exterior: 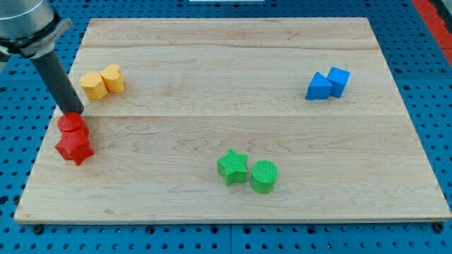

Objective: Move red circle along with red star to the bottom left

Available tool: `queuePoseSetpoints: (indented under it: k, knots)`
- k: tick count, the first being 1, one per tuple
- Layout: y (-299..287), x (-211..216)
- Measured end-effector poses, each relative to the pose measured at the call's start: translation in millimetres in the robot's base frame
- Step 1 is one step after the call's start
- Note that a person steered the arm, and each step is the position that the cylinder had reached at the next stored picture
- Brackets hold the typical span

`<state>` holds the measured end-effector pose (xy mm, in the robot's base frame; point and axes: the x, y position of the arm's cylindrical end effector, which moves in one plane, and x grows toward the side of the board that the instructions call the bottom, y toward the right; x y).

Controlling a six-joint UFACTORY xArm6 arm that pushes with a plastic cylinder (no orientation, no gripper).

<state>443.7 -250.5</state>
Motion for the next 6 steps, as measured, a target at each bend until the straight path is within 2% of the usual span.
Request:
queuePoseSetpoints:
  k: [4,6]
  knots:
    - [7,49]
    - [36,44]
